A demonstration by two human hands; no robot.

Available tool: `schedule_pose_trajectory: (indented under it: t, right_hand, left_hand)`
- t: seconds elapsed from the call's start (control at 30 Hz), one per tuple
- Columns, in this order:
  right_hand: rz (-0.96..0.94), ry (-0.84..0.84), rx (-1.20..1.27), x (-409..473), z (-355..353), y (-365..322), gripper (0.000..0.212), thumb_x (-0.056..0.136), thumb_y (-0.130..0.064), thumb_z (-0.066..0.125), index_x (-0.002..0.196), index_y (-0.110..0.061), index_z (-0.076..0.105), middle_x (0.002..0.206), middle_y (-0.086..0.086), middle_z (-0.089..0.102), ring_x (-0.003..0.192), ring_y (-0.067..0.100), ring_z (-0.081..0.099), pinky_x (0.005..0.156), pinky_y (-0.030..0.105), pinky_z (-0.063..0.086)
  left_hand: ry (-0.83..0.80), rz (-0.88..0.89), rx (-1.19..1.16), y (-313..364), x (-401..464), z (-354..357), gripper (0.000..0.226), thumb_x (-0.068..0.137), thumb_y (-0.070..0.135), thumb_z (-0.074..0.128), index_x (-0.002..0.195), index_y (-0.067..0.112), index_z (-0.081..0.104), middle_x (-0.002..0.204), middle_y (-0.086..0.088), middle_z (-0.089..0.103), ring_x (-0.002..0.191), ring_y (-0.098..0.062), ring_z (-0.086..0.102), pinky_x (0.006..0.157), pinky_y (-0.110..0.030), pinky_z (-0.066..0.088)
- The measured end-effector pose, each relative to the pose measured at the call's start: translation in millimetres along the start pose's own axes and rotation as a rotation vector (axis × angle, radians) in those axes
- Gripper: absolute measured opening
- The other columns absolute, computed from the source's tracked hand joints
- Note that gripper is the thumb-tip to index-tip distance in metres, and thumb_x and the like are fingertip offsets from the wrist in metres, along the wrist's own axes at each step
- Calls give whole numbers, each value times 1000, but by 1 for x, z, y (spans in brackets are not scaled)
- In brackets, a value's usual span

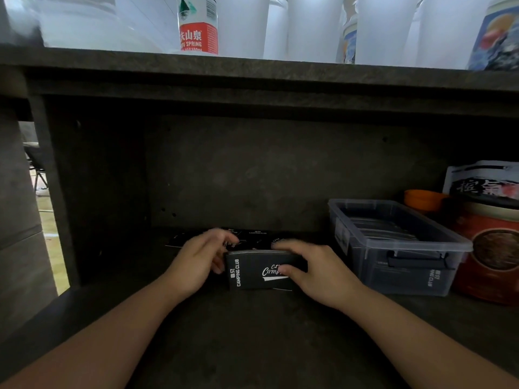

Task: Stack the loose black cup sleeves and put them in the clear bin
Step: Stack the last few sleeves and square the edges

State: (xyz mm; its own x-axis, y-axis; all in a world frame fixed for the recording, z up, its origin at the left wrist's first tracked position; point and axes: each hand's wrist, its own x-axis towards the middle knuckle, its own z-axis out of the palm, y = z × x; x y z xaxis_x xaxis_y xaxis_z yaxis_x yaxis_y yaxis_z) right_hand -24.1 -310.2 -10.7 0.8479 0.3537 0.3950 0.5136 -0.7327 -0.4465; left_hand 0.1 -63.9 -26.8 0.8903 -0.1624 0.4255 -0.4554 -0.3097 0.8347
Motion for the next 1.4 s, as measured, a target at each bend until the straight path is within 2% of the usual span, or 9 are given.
schedule_pose_trajectory:
  t: [0.07, 0.13, 0.27, 0.5, 0.63, 0.77, 1.03, 1.17, 1.4]
  right_hand:
    - [-19, -15, 39, 0, 0, 1, 31, 90, -28, 64, 119, -38, 58, 113, -17, 64, 103, -5, 58, 90, 18, 48]
    - [-20, -7, 56, 0, 2, 2, 23, 91, -27, 63, 112, -36, 60, 107, -19, 64, 98, -6, 58, 84, 12, 46]
    - [-51, -3, 86, 1, 5, 1, 16, 90, -24, 64, 103, -34, 60, 103, -17, 65, 97, -6, 58, 81, 9, 43]
    - [-43, -21, 143, 1, 5, 1, 16, 90, -23, 65, 98, -36, 61, 99, -18, 65, 96, -6, 59, 84, 16, 46]
    - [-52, -8, 162, 0, 3, 1, 17, 89, -21, 66, 99, -34, 64, 98, -16, 67, 97, -4, 60, 84, 14, 47]
    - [-86, -7, 168, -1, 2, 0, 20, 88, -18, 67, 96, -35, 65, 96, -18, 67, 97, -5, 60, 84, 12, 45]
    - [-81, -16, 167, -1, 0, 0, 19, 89, -19, 66, 98, -35, 65, 97, -20, 66, 97, -6, 60, 85, 13, 46]
    - [-85, -8, 164, -2, 1, 0, 20, 88, -19, 67, 97, -37, 64, 96, -22, 66, 97, -7, 60, 84, 11, 45]
    - [-82, -9, 160, -1, 1, 1, 19, 89, -20, 67, 99, -35, 65, 98, -20, 67, 97, -7, 60, 86, 16, 47]
  left_hand:
    - [160, -40, 47, -1, 4, -5, 35, 102, 43, 35, 103, 28, 67, 88, -4, 70, 82, -17, 65, 79, -36, 52]
    - [245, -123, 453, -11, 11, -17, 37, 102, 43, 37, 125, 24, 58, 116, -3, 66, 107, -19, 59, 96, -37, 45]
    - [-34, -438, 945, -27, 13, -28, 67, 97, 62, 31, 154, 28, 19, 162, 3, 17, 148, -23, 15, 116, -42, 18]
    - [45, -225, 987, -21, 13, -22, 75, 86, 55, 59, 150, 28, 29, 141, -1, 46, 129, -25, 38, 106, -39, 33]
    - [45, -271, 905, -20, 10, -26, 95, 83, 55, 64, 155, 26, 9, 156, -3, 25, 140, -29, 26, 112, -41, 27]
    - [-157, -394, 1013, -23, 9, -26, 75, 91, 63, 45, 154, 31, 21, 161, 0, 21, 146, -30, 19, 116, -43, 22]
    - [-92, -197, 1047, -16, 11, -27, 46, 90, 55, 56, 126, 27, 60, 135, 0, 50, 124, -22, 46, 105, -33, 39]
    - [-72, -142, 1063, -6, 9, -21, 34, 95, 54, 48, 108, 24, 59, 107, -1, 67, 101, -20, 62, 83, -30, 47]
    - [139, 31, 981, -1, 10, -21, 33, 102, 40, 40, 94, 16, 61, 89, -10, 70, 84, -32, 67, 71, -39, 52]
